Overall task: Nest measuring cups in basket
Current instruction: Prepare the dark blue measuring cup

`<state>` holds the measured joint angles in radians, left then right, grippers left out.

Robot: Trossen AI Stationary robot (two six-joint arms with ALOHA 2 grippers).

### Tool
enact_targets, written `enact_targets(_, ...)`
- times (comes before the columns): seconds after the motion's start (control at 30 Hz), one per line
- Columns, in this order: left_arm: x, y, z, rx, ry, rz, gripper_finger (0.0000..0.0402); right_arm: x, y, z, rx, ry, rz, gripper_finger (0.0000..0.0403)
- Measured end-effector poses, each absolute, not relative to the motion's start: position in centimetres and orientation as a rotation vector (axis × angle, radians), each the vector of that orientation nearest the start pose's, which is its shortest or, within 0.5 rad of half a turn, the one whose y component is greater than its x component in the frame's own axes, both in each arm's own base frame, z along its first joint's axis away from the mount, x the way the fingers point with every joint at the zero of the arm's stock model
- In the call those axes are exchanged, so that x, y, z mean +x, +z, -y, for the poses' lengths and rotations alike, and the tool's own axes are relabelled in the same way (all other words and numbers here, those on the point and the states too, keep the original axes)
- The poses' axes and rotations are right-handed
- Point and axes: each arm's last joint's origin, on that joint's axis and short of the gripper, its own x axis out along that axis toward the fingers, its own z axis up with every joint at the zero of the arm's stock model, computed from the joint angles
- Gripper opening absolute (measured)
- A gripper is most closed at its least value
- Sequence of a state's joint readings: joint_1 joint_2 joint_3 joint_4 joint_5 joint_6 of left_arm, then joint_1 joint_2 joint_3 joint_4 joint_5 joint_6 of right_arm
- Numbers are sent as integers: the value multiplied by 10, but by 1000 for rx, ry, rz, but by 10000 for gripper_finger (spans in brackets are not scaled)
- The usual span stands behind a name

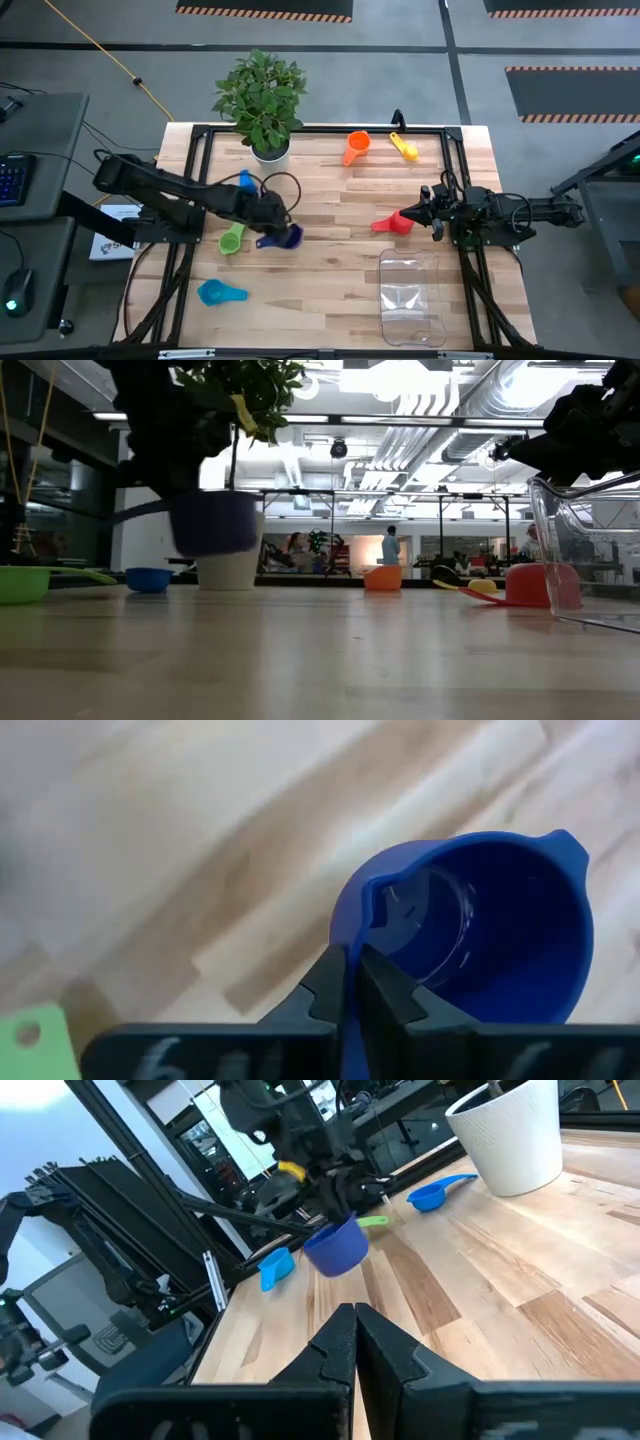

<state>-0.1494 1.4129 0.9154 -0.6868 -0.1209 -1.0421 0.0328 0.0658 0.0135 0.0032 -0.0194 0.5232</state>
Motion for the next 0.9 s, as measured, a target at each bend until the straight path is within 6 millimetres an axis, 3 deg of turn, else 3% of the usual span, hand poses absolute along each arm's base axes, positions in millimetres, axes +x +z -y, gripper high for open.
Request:
enact_targets(0.23,276,192,56,-797,442,-1105,3,101,163,-4,523,38,-61,0)
enact_targets(0.37,285,182,65,-712,435,-1158,3,101,163,-4,523,37,-65,0)
enact_targets(0.7,301,177,67,-500,371,-1166,17,101,163,-4,523,36,-68,0)
enact_targets(0.9,301,177,66,-475,372,-1164,28,101,163,-4,523,36,-68,0)
